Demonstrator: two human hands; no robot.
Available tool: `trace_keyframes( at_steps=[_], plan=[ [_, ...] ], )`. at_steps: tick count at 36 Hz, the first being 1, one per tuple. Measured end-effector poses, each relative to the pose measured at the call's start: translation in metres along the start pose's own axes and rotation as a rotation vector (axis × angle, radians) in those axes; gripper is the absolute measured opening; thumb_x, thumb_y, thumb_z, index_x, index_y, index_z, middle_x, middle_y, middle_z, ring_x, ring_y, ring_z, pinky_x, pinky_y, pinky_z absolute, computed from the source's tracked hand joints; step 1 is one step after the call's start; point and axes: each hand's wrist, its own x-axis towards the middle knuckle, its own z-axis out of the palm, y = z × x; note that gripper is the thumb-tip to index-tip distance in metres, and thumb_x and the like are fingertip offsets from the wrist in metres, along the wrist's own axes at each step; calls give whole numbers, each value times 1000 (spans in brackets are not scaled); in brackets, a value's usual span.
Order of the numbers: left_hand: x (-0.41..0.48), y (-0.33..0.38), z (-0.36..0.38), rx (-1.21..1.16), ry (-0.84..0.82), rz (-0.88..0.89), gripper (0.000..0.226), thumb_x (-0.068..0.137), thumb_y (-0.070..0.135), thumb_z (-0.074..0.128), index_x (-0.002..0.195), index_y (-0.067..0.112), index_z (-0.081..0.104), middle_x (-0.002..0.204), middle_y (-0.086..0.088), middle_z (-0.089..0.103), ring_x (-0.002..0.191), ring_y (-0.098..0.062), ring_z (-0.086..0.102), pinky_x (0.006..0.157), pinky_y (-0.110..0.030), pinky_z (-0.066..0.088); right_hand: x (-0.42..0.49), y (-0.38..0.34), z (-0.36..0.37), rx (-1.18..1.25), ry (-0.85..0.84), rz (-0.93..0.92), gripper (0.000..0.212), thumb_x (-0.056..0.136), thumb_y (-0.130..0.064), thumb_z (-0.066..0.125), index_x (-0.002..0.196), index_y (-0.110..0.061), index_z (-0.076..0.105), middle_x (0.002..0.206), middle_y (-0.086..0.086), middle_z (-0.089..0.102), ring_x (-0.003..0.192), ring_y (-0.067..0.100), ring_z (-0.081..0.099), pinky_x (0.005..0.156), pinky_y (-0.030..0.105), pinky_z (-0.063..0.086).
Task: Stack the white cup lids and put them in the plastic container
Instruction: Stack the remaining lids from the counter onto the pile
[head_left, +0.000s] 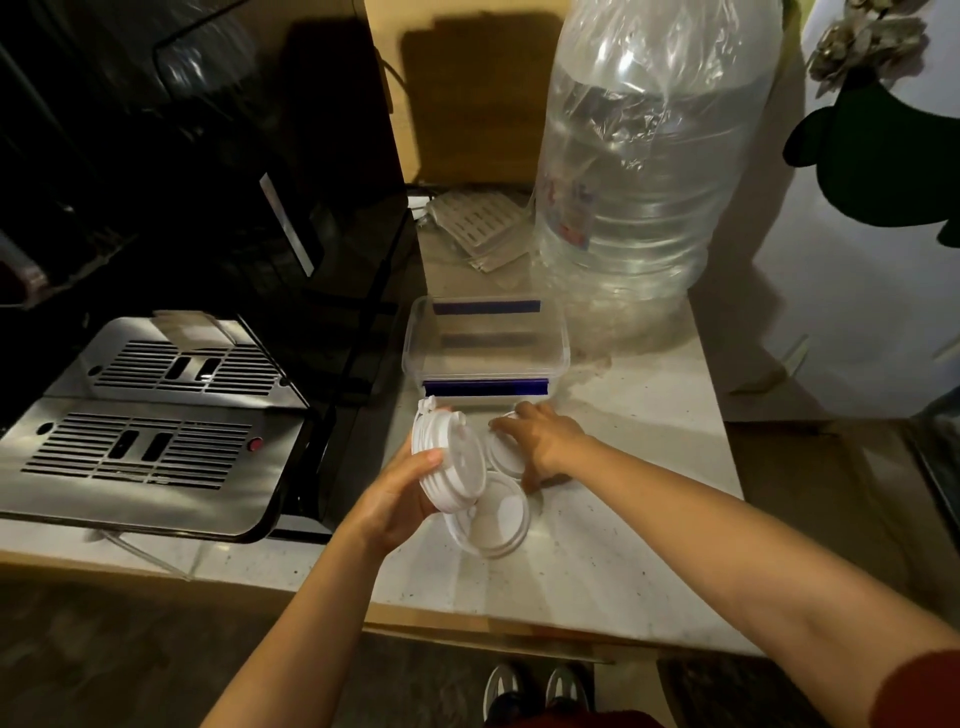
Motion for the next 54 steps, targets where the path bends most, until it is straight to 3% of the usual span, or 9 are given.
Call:
trace_keyframes(
  at_steps=[8,11,15,20,27,32,37,46,54],
  plan=[
    [2,2,1,16,4,-6,107,27,57,84,121,27,43,111,-9,55,100,-27,58,71,-35,59,-7,8,-3,11,45,19,93,67,-29,78,140,-28,21,143,9,26,132,31,24,98,41,43],
    [5,4,4,16,-14,-15,101,26,57,84,114,27,46,110,-9,55,98,-27,58,67,-31,59,-15,16,-6,46,68,34,91,68,-27,77,140,-27,22,137,9,31,127,30,28,90,39,46],
    [12,4,6,3,-29,-30,110,27,56,85,123,25,41,112,-12,54,101,-30,57,68,-33,59,-32,26,-14,108,108,23,86,68,-25,77,138,-26,26,133,8,34,122,29,29,82,38,46],
    [20,7,13,-32,-44,-49,111,23,55,86,121,25,43,108,-10,57,95,-26,59,64,-33,59,-63,37,-32,219,190,-52,83,66,-21,79,134,-32,32,139,1,28,128,24,24,94,43,45],
    [30,18,31,-77,-129,-76,119,25,53,87,128,17,39,106,-12,58,90,-26,61,67,-36,59,-94,47,-61,271,397,-260,87,66,-20,81,136,-35,31,146,-1,22,135,19,19,106,35,33],
    [37,29,45,-107,-248,-16,105,34,52,87,123,13,46,102,-13,63,82,-22,69,67,-37,59,-99,42,-67,230,483,-434,86,67,-18,80,135,-35,31,145,2,24,133,16,21,103,29,30],
    [38,39,54,-79,-318,45,88,40,54,84,114,19,51,96,-5,72,86,-23,69,65,-34,59,-96,37,-65,203,534,-533,84,68,-16,79,132,-36,27,138,-13,15,131,12,17,103,28,26],
    [37,47,54,-18,-305,66,86,34,57,84,108,26,54,89,0,74,83,-23,69,66,-35,60,-90,31,-68,135,668,-661,81,67,-11,78,130,-28,30,138,-1,19,131,15,21,103,20,18],
    [38,50,51,-71,-310,86,82,33,56,84,105,25,58,92,-2,72,85,-22,68,65,-37,59,-81,25,-67,118,724,-729,79,68,-8,78,129,-27,32,137,0,22,133,20,20,103,36,30]
  ],
)
